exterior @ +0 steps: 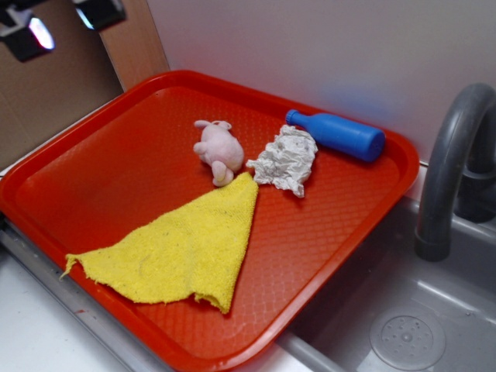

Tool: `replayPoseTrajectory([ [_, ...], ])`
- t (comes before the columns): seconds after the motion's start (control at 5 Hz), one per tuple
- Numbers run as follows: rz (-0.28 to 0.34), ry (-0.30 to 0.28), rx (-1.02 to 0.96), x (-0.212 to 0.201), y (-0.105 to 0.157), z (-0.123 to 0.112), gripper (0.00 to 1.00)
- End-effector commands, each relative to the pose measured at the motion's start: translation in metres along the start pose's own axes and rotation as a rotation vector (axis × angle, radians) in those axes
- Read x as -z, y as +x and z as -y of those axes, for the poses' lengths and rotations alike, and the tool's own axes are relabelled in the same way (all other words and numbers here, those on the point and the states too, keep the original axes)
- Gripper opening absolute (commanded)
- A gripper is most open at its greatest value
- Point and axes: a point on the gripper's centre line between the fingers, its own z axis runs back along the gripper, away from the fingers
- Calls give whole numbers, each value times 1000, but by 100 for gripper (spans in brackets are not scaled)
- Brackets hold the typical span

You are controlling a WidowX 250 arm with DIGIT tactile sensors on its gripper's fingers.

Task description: Grab the pink bunny.

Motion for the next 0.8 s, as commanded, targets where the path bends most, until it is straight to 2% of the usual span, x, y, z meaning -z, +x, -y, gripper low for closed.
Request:
replayPoseTrajectory([
  [0.0, 32, -25, 68, 42, -2, 52, 100],
  [0.4, 13, 81, 138, 110, -3, 69, 100],
  [0.6, 12, 107, 192, 127, -5, 72, 100],
])
